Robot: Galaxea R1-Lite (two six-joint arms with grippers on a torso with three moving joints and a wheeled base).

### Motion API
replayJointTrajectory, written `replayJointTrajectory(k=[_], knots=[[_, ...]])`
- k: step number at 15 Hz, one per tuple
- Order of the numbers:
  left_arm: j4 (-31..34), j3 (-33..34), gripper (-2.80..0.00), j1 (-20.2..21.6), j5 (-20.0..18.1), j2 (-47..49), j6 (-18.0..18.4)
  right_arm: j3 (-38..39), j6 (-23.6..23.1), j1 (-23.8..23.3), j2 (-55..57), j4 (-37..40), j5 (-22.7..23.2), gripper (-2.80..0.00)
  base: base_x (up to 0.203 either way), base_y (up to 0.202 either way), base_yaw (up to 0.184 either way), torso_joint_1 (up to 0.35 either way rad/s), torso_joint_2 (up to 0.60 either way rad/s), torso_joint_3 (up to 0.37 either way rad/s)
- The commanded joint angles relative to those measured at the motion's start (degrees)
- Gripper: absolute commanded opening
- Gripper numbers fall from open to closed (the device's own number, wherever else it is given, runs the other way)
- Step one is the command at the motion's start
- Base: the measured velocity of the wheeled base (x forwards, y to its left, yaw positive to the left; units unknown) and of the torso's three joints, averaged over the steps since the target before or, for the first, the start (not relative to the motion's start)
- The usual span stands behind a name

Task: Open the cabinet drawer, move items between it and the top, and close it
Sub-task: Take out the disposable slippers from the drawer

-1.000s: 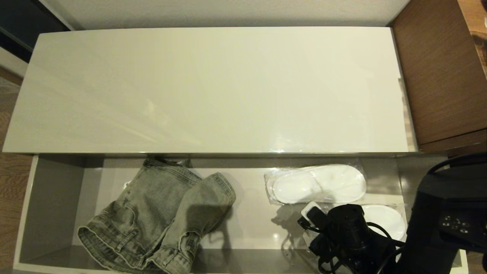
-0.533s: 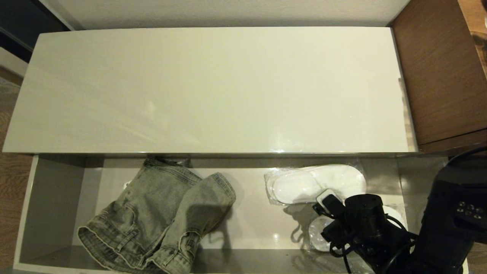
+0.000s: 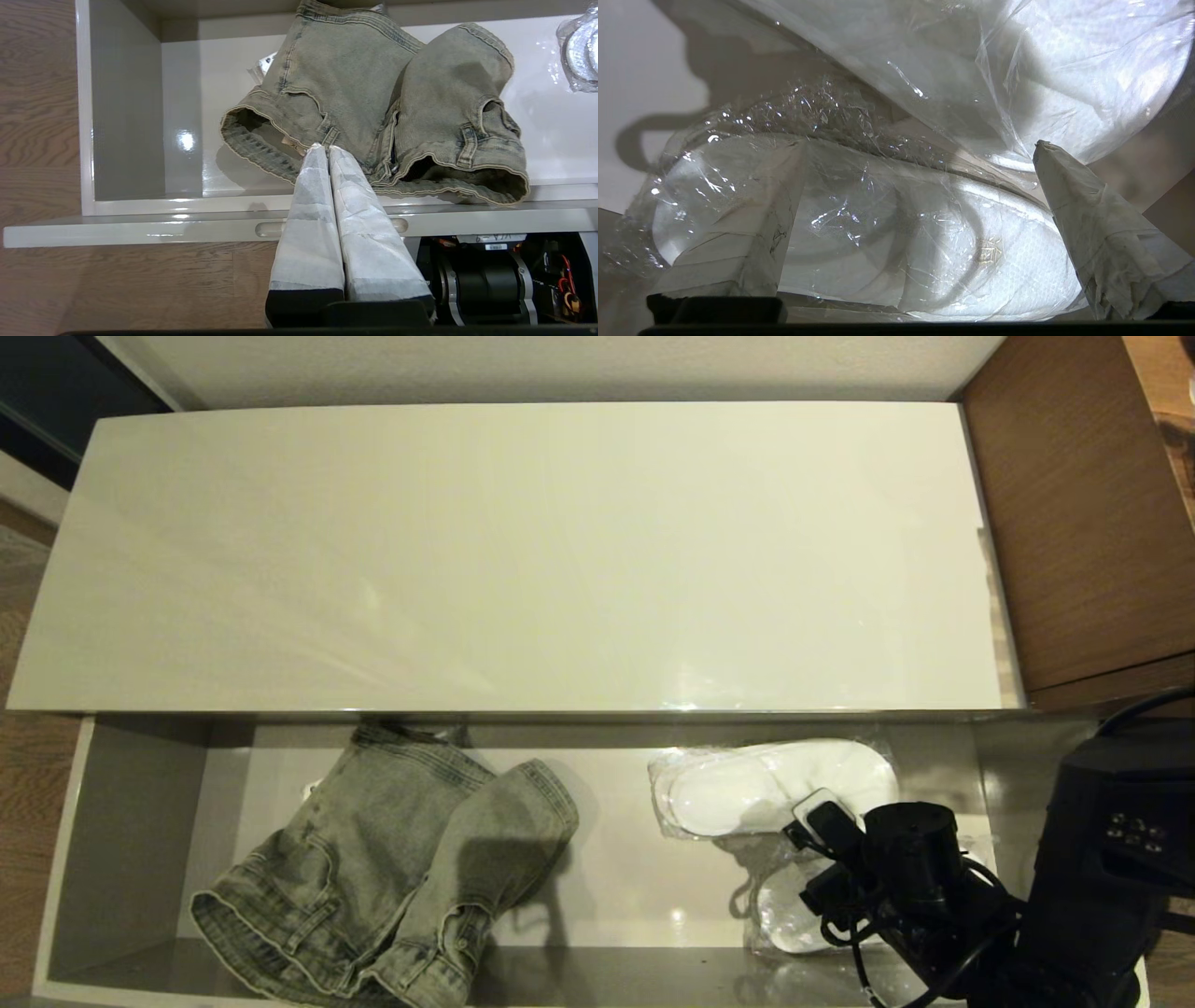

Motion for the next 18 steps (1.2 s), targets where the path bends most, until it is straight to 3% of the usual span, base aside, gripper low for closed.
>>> replayJointTrajectory(k=[1, 6, 9, 18], knots=[[0.0, 0.0, -2.80, 0.0, 0.0, 0.0, 0.0, -0.7, -0.8, -1.5, 0.6, -0.6, 0.0, 0.00, 0.000, 0.000, 0.000, 0.000, 0.00, 0.000], [0.0, 0.0, -2.80, 0.0, 0.0, 0.0, 0.0, -1.4, -1.6, -5.9, -0.7, -0.7, 3.4, 0.00, 0.000, 0.000, 0.000, 0.000, 0.00, 0.000], [0.0, 0.0, -2.80, 0.0, 0.0, 0.0, 0.0, -2.3, -2.5, -5.8, 0.5, -3.0, 3.6, 0.00, 0.000, 0.000, 0.000, 0.000, 0.00, 0.000], [0.0, 0.0, -2.80, 0.0, 0.0, 0.0, 0.0, -8.2, -11.0, -4.8, 0.0, -3.1, 3.1, 0.00, 0.000, 0.000, 0.000, 0.000, 0.00, 0.000]])
